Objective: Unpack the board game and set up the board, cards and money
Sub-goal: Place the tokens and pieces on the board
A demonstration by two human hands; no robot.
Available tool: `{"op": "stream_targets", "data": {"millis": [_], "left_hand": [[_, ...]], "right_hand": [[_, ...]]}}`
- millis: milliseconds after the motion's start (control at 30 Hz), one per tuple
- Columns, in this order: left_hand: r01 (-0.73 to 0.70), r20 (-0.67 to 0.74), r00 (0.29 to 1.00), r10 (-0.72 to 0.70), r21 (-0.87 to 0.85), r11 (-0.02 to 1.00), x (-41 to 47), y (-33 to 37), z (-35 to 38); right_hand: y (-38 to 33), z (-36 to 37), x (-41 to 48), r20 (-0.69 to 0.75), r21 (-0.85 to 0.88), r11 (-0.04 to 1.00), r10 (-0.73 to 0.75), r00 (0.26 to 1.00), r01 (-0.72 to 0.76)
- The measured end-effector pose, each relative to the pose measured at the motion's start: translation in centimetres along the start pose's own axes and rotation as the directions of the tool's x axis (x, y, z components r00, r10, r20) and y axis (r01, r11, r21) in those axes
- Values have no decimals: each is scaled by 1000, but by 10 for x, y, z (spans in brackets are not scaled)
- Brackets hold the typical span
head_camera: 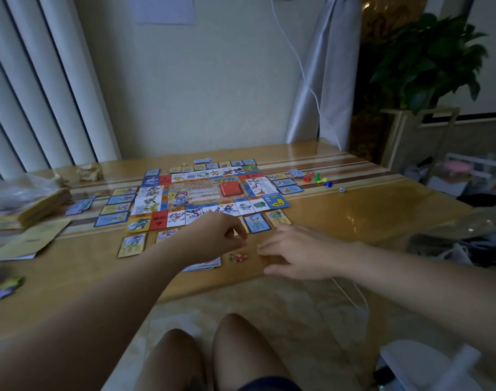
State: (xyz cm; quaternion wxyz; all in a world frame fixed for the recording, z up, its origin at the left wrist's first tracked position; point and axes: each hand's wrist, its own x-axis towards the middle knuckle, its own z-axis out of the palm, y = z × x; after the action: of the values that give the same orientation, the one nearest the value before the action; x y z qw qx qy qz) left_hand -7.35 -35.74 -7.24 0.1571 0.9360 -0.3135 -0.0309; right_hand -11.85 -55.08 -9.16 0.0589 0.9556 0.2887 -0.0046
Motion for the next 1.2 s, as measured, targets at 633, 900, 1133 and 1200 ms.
{"op": "stream_targets", "data": {"millis": [633, 900, 1133, 1200], "left_hand": [[-13, -78, 997, 13, -1, 1000, -19, 0, -19], [122, -178, 969, -172, -259, 958, 19, -59, -52], [69, -149, 842, -519, -924, 376, 63, -137, -86], [-69, -78, 800, -595, -997, 39, 75, -159, -96]], "right_hand": [[-24, -26, -3, 70, 145, 989, -29, 997, 18], [18, -78, 93, -6, 338, 939, 73, 997, -67], [72, -101, 222, -157, 516, 849, 227, 961, -116], [86, -101, 264, -185, 560, 819, 272, 944, -126]]}}
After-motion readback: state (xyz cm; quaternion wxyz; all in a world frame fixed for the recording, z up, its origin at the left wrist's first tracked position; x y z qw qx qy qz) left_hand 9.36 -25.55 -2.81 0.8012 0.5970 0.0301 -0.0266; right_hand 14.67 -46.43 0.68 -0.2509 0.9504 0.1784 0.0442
